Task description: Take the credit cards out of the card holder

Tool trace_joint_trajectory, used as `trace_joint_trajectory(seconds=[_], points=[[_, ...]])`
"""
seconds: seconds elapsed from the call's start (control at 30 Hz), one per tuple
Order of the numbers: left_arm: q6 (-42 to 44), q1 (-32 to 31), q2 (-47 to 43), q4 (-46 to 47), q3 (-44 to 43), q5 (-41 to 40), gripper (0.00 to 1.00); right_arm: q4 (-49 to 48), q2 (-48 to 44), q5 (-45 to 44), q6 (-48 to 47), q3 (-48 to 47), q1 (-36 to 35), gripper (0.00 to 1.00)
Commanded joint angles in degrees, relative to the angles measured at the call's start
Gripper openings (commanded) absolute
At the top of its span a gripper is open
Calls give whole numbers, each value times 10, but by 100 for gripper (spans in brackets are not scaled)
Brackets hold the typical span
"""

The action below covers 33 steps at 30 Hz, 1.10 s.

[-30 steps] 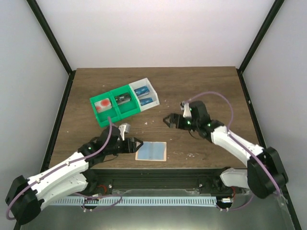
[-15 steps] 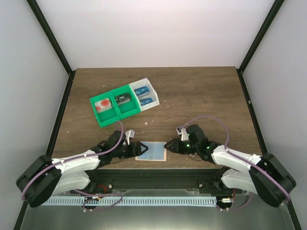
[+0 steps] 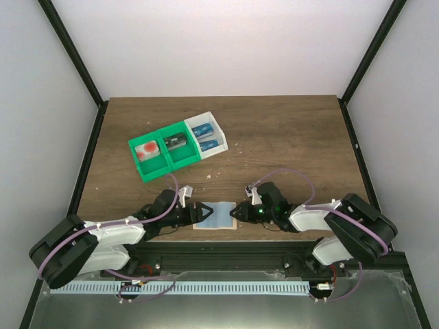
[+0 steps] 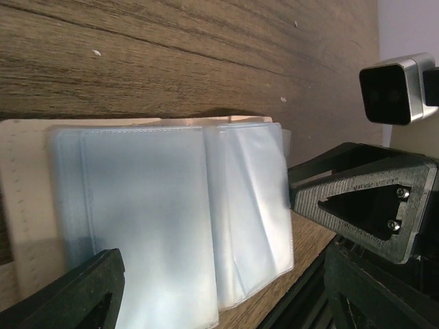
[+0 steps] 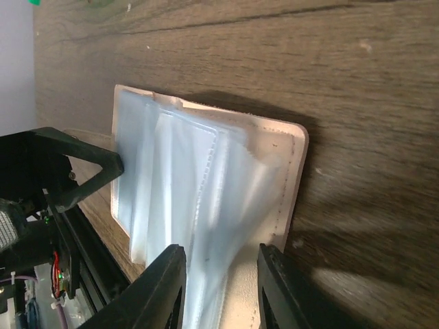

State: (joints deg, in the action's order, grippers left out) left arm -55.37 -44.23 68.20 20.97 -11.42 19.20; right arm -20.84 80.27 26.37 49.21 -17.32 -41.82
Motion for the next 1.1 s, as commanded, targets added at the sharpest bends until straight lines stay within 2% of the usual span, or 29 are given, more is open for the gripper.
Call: trace_joint_trajectory(seconds=[0.0,0.27,0.4,0.57,0.67,0.73,0.8,0.83,0.87,1.07], points=[[-18,1,24,27,16,8,82,-33,36,-20,4,7,-13,31],[-16,0,20,8,3,16,82,-30,41,-21,2,-7,-20,29],[2,0,-30,-82,-27,-15,83,22,0,-47,-19,-23,-20,30],[43,0,-132,-219,-84,-84,86,125,-90,-101,-54,-52,-19,37],[62,1,-194,-292,-121,-134,91,182,-153,-129,-65,-71,-19,48],[73,2,-228,-339,-151,-162,99,223,-198,-149,-70,-88,-20,58],[86,2,-258,-378,-184,-183,100,261,-251,-169,-76,-106,-19,68],[93,2,-270,-397,-201,-192,100,281,-274,-182,-79,-116,-19,80],[100,3,-283,-411,-217,-198,100,297,-296,-193,-83,-126,-20,97],[118,3,-342,-471,-292,-241,100,396,-392,-260,-104,-201,-19,100]])
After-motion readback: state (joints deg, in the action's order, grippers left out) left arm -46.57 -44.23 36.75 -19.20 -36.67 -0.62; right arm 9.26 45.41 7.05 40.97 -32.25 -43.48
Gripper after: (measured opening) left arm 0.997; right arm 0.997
